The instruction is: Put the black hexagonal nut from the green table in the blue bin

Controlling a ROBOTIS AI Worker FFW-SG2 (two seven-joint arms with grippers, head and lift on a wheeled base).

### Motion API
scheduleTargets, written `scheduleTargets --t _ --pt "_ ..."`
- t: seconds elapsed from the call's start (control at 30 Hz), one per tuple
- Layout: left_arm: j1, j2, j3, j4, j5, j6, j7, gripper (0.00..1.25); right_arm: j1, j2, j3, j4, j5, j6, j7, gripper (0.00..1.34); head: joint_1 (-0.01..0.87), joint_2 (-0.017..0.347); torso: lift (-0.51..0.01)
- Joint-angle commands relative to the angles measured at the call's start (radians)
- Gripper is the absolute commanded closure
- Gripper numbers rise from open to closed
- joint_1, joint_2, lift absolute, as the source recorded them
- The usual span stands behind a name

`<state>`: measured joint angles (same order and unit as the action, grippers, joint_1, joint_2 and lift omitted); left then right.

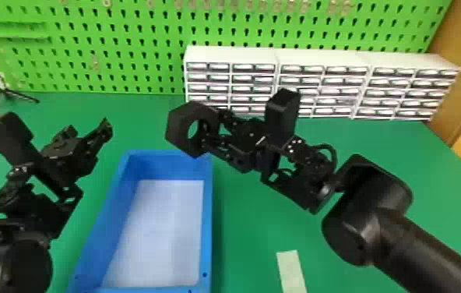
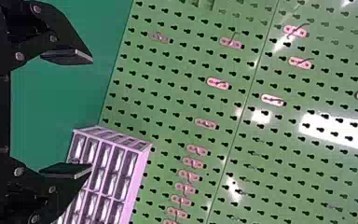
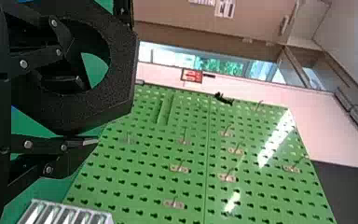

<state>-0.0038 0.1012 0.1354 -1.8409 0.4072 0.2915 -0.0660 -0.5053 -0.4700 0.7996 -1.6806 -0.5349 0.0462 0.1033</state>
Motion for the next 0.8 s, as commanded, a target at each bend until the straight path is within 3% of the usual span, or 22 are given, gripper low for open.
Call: scheduleTargets --t 0.0,0.23,0.33,0.77 --pt "-0.005 0.0 -0.005 0.003 -0.001 0.0 0.0 0.43 -0.035 -0.001 0.061 0.015 -0.04 -0.003 0.007 1.01 0.692 0.008 -0.097" --pt "-0.01 0.0 -0.007 0.005 -0.001 0.0 0.0 0.43 -0.082 -0.001 0.144 0.029 -0.114 0.02 0.041 1.01 0.692 0.008 -0.097" --pt "-0.01 0.0 -0.008 0.005 -0.002 0.0 0.0 0.43 -0.085 0.011 0.133 0.029 -0.123 0.069 0.09 1.01 0.692 0.008 -0.097" --pt "-0.007 0.0 -0.008 0.005 -0.001 0.0 0.0 0.43 -0.096 0.024 0.141 0.029 -0.146 0.156 0.148 1.01 0.692 0.008 -0.097"
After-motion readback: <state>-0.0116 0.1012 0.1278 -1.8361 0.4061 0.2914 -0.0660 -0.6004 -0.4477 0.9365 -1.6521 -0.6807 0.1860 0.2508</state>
